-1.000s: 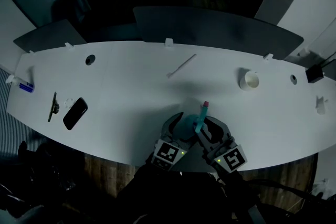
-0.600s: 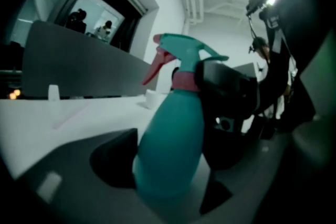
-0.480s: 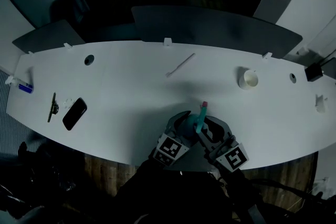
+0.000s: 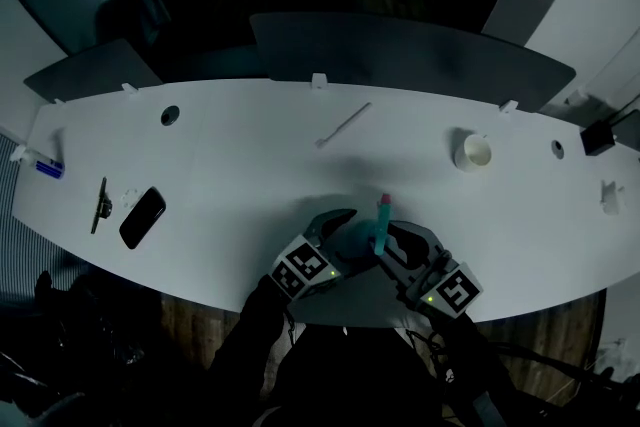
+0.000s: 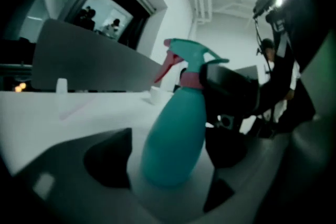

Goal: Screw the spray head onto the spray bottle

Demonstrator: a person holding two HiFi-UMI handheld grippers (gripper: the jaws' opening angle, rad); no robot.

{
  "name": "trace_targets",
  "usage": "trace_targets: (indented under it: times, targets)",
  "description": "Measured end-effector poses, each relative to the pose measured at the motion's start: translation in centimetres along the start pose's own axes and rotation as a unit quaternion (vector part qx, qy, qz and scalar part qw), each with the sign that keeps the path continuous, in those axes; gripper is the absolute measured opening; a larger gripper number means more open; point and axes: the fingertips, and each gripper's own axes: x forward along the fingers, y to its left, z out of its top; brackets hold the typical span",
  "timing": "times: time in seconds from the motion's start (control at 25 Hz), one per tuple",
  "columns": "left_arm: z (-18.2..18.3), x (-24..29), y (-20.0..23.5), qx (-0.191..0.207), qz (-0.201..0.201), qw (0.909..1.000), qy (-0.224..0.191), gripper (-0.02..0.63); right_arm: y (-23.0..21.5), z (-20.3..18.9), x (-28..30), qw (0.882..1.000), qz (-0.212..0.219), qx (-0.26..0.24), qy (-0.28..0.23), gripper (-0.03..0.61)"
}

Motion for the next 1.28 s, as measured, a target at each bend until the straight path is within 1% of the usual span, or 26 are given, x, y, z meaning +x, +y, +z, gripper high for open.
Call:
trace_targets:
  times: [0.04,0.08,0.12,0.16,0.2,0.28,0.36,0.44,0.52,0.56,0.6,0.64,0.68,0.72,0.76,0.8,0.84,0.88,0.92,0.96,1.0,1.04,1.08,1.16,1.2,1.28]
  targets:
    - [-0.2,0.4,-0.3,0.014,-0.043,0.9987,0.025,0.437,0.0,0.0,0.0,1.000,0.021,0.002,0.006,0.130]
    - [-0.2,0.9,-0.6,0.026,-0.077,0.9958,0.043,0.434,0.0,0.0,-0.1,0.999,0.038,0.003,0.011,0.130]
    - [0.0,1.2,-1.0,0.034,-0.097,0.9934,0.051,0.407,0.0,0.1,-0.1,0.999,0.050,0.002,0.014,0.130]
    - [0.1,1.4,-1.2,0.038,-0.100,0.9931,0.048,0.387,-0.1,0.2,-0.1,0.998,0.054,-0.004,0.016,0.130]
    - [0.3,1.5,-1.3,0.039,-0.088,0.9947,0.037,0.382,-0.1,0.2,-0.2,0.998,0.052,-0.011,0.015,0.130]
    - [0.6,1.3,-1.0,0.031,-0.029,0.9991,0.002,0.376,-0.2,0.3,-0.3,0.999,0.028,-0.016,0.002,0.130]
    - [0.7,1.1,-0.5,0.013,0.049,0.9982,-0.033,0.376,-0.3,0.3,-0.3,1.000,-0.017,-0.015,-0.016,0.130]
    - [1.0,0.8,0.0,-0.011,0.131,0.9895,-0.060,0.376,-0.3,0.4,-0.3,0.997,-0.068,-0.033,-0.027,0.130]
    - [1.0,0.5,0.3,-0.038,0.203,0.9758,-0.072,0.376,-0.2,0.3,-0.3,0.993,-0.106,-0.051,-0.026,0.130]
    - [1.0,0.4,0.3,-0.050,0.226,0.9699,-0.075,0.376,-0.1,0.2,-0.3,0.992,-0.115,-0.049,-0.026,0.130]
    - [0.9,0.4,0.3,-0.058,0.236,0.9669,-0.077,0.376,-0.1,0.2,-0.3,0.992,-0.116,-0.039,-0.028,0.130]
    - [0.9,0.4,0.3,-0.061,0.230,0.9681,-0.077,0.378,-0.1,0.1,-0.3,0.993,-0.109,-0.028,-0.029,0.130]
    - [0.9,0.4,0.2,-0.057,0.210,0.9731,-0.075,0.382,0.0,0.1,-0.2,0.995,-0.097,-0.021,-0.027,0.130]
    - [0.9,0.2,0.3,-0.046,0.179,0.9801,-0.072,0.387,0.1,0.0,-0.1,0.997,-0.079,-0.016,-0.022,0.130]
    - [0.9,0.0,0.3,-0.033,0.141,0.9872,-0.067,0.409,0.2,0.0,0.0,0.998,-0.057,-0.012,-0.014,0.130]
    - [1.0,-0.1,0.4,-0.021,0.098,0.9932,-0.058,0.434,0.2,-0.1,0.1,0.999,-0.032,-0.005,-0.006,0.130]
    - [0.9,0.0,0.2,-0.010,0.052,0.9977,-0.043,0.440,0.2,-0.1,0.2,1.000,-0.005,0.002,0.002,0.130]
    - [0.7,0.4,0.0,0.000,0.004,0.9998,-0.019,0.446,0.2,-0.1,0.2,1.000,0.021,0.008,0.011,0.130]
    - [0.3,0.8,-0.4,0.012,-0.038,0.9991,0.009,0.445,0.2,-0.1,0.1,0.999,0.045,0.010,0.021,0.130]
    - [0.0,1.3,-0.8,0.024,-0.070,0.9967,0.033,0.443,0.2,-0.1,0.1,0.998,0.063,0.008,0.029,0.130]
    - [-0.1,1.5,-1.0,0.034,-0.085,0.9948,0.045,0.410,0.1,-0.1,0.2,0.997,0.073,0.002,0.034,0.130]
    - [-0.1,1.7,-1.1,0.039,-0.082,0.9949,0.042,0.396,0.1,-0.1,0.1,0.997,0.073,-0.004,0.033,0.130]
    - [0.1,1.8,-1.0,0.037,-0.064,0.9968,0.030,0.391,-0.1,0.0,0.1,0.998,0.064,-0.010,0.027,0.130]
    - [0.4,1.7,-0.6,0.019,0.002,0.9998,-0.009,0.388,-0.3,0.2,-0.1,1.000,0.022,-0.016,0.000,0.130]
    - [0.5,1.6,-0.4,0.006,0.042,0.9987,-0.028,0.388,-0.3,0.3,-0.2,1.000,-0.005,-0.019,-0.013,0.130]
    - [0.8,1.4,0.0,-0.015,0.126,0.9903,-0.056,0.388,-0.4,0.3,-0.4,0.997,-0.060,-0.031,-0.030,0.130]
